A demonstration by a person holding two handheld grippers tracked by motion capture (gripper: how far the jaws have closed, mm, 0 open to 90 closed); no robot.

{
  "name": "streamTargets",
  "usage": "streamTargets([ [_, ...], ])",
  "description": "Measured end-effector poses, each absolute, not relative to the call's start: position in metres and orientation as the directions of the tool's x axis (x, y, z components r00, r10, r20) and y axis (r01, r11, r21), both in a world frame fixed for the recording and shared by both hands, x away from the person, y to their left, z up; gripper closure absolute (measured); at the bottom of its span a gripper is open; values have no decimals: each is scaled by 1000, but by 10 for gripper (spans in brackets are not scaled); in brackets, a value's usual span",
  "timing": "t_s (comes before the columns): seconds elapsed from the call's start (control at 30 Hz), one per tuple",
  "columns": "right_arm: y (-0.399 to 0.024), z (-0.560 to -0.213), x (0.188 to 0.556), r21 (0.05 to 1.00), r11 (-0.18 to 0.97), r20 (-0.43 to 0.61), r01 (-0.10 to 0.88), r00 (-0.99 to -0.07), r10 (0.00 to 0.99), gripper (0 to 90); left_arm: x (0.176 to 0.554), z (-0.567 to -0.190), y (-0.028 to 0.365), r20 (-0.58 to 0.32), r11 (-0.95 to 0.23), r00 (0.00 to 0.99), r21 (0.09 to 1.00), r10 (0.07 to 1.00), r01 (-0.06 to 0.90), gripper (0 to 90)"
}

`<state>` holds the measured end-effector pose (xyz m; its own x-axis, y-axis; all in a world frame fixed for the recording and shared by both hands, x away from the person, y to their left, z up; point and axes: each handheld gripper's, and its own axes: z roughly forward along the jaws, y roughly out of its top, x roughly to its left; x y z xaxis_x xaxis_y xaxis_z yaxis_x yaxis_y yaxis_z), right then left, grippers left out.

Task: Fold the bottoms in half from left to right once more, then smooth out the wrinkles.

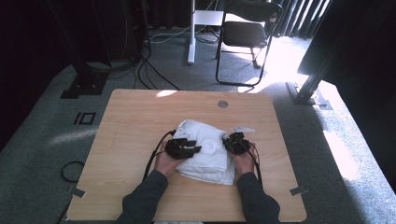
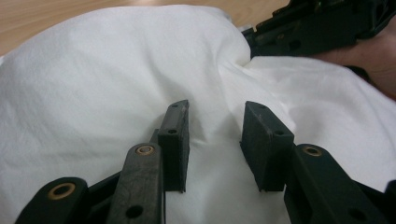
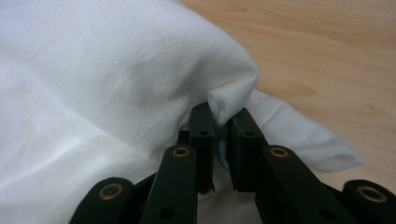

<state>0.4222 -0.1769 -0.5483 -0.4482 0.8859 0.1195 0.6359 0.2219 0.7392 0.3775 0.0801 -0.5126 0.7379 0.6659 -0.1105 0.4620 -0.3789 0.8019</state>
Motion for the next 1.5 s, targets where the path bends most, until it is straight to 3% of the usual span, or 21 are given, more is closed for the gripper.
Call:
streamTargets([
  [0.1, -166, -546, 436, 739, 245, 110, 627, -471, 875, 789, 374, -520, 79, -94, -352, 689, 806, 718, 476, 628],
  [0.27, -160, -535, 451, 741, 217, 111, 635, -434, 894, 544, 384, -524, 79, -86, -312, 632, 813, 770, 491, 652],
  [0.4, -165, -519, 448, 770, 166, 118, 615, -394, 911, 428, 398, -523, 78, -75, -309, 611, 810, 788, 498, 653],
  [0.73, -178, -491, 426, 833, 133, 116, 537, -404, 907, 404, 416, -522, 75, -84, -287, 576, 803, 813, 522, 651],
  [0.97, -169, -491, 406, 836, 174, 133, 521, -498, 857, 449, 414, -522, 80, -135, -251, 599, 820, 789, 515, 577],
  [1.17, -165, -507, 406, 791, 178, 171, 585, -491, 854, 461, 409, -522, 83, -148, -241, 619, 833, 771, 499, 540],
  [1.27, -163, -513, 404, 765, 208, 187, 609, -519, 834, 628, 406, -522, 83, -147, -236, 622, 839, 769, 491, 523],
  [1.33, -163, -511, 397, 772, 231, 159, 593, -531, 832, 843, 403, -521, 82, -138, -241, 625, 842, 769, 483, 514],
  [1.37, -164, -509, 393, 772, 232, 157, 592, -531, 833, 884, 402, -521, 83, -137, -243, 624, 841, 769, 484, 514],
  [1.5, -179, -494, 371, 821, 174, 183, 543, -540, 822, 885, 400, -521, 85, -147, -234, 633, 847, 760, 477, 513],
])
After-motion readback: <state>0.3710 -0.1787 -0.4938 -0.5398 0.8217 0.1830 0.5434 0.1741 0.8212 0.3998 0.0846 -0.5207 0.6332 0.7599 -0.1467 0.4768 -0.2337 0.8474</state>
